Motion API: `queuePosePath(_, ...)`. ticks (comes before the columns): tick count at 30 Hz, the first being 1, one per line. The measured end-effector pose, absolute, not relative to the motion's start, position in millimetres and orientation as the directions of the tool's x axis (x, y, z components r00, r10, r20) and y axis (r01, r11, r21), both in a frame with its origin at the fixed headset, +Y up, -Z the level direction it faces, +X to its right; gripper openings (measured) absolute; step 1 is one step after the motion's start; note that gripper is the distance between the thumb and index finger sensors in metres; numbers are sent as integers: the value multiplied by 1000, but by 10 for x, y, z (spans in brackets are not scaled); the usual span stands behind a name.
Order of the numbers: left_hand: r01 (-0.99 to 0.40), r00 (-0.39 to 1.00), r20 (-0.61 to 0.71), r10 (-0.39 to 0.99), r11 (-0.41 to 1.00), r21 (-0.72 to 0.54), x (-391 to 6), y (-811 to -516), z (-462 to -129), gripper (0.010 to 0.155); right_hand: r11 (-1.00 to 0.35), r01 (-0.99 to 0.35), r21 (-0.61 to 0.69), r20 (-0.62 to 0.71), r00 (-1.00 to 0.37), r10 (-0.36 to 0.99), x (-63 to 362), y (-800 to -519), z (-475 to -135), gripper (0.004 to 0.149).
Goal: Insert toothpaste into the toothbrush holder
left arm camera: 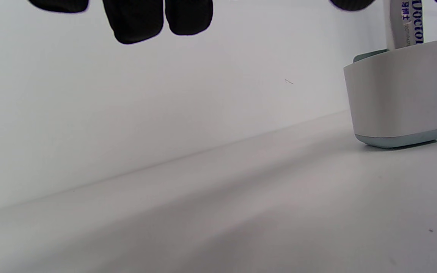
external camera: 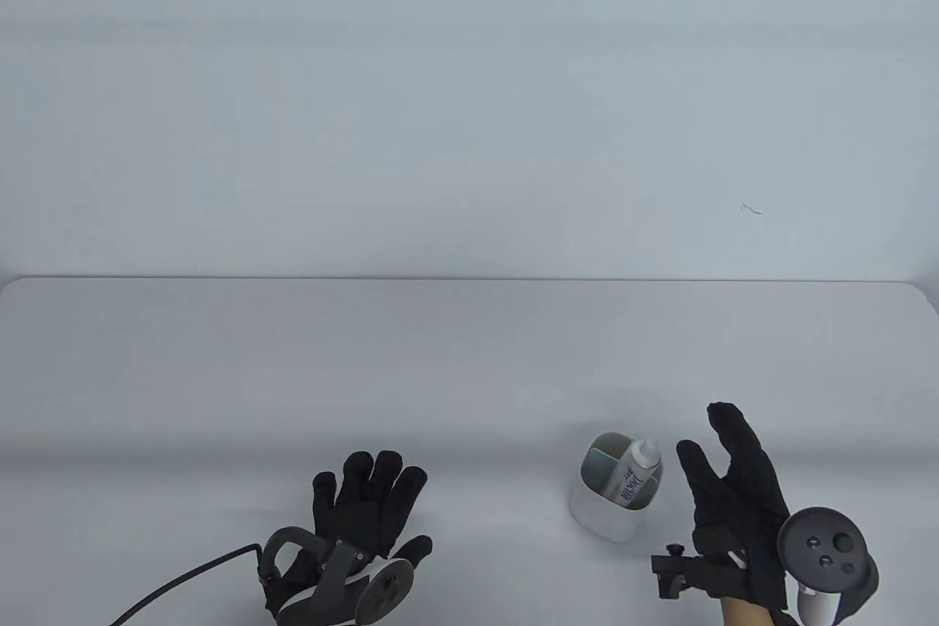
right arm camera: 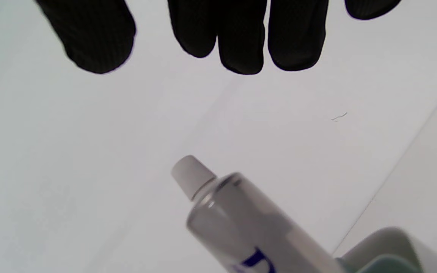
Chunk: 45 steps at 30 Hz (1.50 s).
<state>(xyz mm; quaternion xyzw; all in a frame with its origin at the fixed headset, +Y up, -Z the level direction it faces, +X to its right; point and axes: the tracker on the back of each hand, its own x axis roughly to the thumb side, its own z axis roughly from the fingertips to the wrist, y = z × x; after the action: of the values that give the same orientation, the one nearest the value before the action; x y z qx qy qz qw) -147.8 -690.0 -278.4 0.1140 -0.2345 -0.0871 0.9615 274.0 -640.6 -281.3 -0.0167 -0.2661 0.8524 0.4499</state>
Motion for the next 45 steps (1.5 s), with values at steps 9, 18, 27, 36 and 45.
queuePosePath(9, 115, 883, 414, -222, 956, 269, -1518, -6885, -2797, 78, -754, -486, -443, 83, -859, 505, 2931, -6469, -2690, 73)
queuePosePath(18, 128, 892, 393, -225, 958, 258, -1572, -6908, -2839, 78, -936, -214, -279, 23, -976, 216, 2832, -6809, -2737, 80)
queuePosePath(27, 131, 895, 385, -227, 956, 261, -1580, -6907, -2839, 78, -933, -252, -258, 34, -967, 252, 2800, -6839, -2750, 79)
queuePosePath(36, 131, 893, 388, -229, 956, 264, -1575, -6906, -2836, 78, -931, -249, -265, 19, -967, 253, 2813, -6832, -2743, 77)
queuePosePath(45, 136, 893, 385, -231, 956, 258, -1575, -6907, -2836, 78, -929, -252, -270, 14, -966, 258, 2827, -6827, -2742, 77)
